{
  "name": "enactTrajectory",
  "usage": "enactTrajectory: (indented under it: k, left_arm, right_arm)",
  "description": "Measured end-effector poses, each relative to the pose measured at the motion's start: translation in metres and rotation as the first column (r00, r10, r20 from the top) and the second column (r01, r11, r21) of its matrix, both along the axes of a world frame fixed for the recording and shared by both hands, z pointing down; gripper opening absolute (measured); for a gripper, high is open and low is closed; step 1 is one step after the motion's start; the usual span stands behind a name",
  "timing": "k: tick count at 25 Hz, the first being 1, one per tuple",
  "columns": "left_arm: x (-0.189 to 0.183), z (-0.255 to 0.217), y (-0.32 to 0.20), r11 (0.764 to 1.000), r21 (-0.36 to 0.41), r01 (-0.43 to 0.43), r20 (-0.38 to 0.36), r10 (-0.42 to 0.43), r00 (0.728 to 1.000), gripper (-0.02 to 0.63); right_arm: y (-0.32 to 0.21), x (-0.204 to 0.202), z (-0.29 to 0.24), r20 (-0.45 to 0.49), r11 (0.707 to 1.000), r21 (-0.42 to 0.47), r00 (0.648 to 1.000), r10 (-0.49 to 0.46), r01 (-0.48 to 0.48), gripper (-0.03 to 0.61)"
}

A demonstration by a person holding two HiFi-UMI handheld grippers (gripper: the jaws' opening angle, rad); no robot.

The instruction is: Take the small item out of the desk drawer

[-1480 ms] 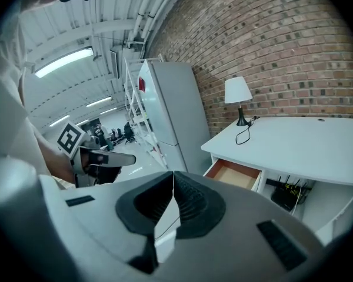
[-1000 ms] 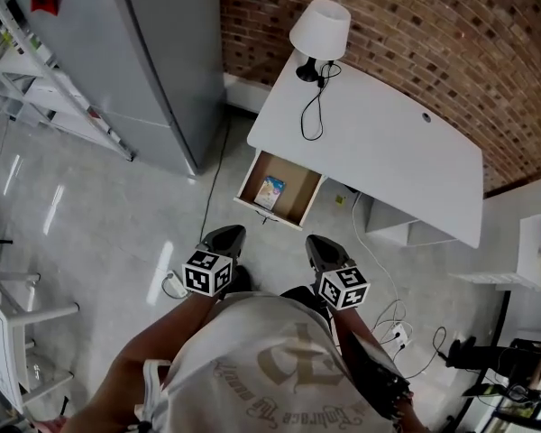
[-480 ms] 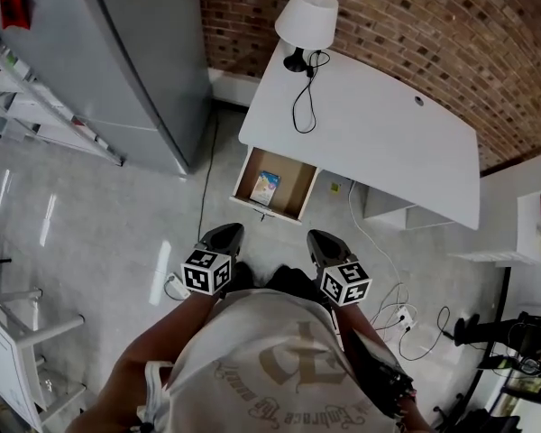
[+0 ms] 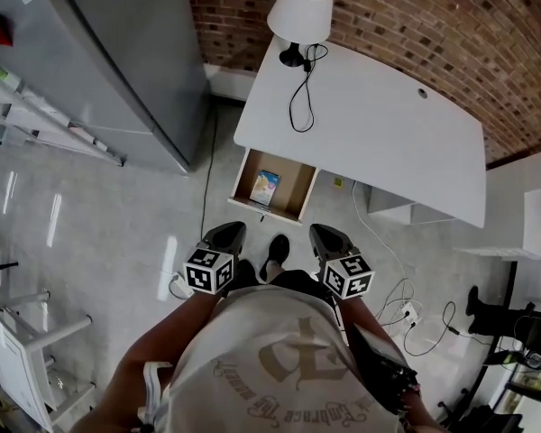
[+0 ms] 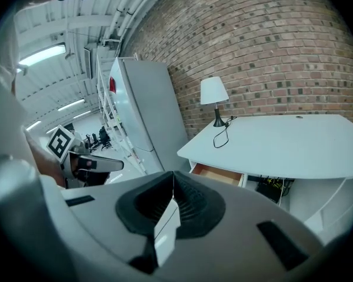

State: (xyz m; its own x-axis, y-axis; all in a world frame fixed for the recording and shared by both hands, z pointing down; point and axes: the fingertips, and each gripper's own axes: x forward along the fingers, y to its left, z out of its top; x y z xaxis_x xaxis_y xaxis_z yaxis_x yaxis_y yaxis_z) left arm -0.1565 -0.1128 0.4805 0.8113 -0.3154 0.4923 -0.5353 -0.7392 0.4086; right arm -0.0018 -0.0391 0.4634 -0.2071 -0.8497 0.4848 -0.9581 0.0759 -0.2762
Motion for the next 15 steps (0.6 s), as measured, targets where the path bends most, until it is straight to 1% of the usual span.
enactTrajectory:
  k: [4, 9, 15]
  left_arm:
    - [0.011, -0.006, -0.014, 1.0, 0.02, -0.005, 0.019, 0.005, 1.0, 0.015]
    - [0.036, -0.012, -0.024, 0.997, 0.069, -0.024, 0.044, 0.021, 0.999, 0.015]
    - [0.055, -0.012, -0.044, 0.998, 0.066, 0.002, 0.074, -0.007, 0.997, 0.015]
  right_arm:
    - [-0.021, 0.011, -0.003, 0.015, 1.0, 0.018, 1.0, -0.021, 0.021, 0.006]
    - [-0.037, 0.028, 0.003, 0.011, 0.998, 0.014, 0.998, -0.054, 0.054, 0.006]
    - [-0.058, 0.045, 0.011, 0.031, 0.997, 0.013, 0.996, -0.082, 0.082, 0.006]
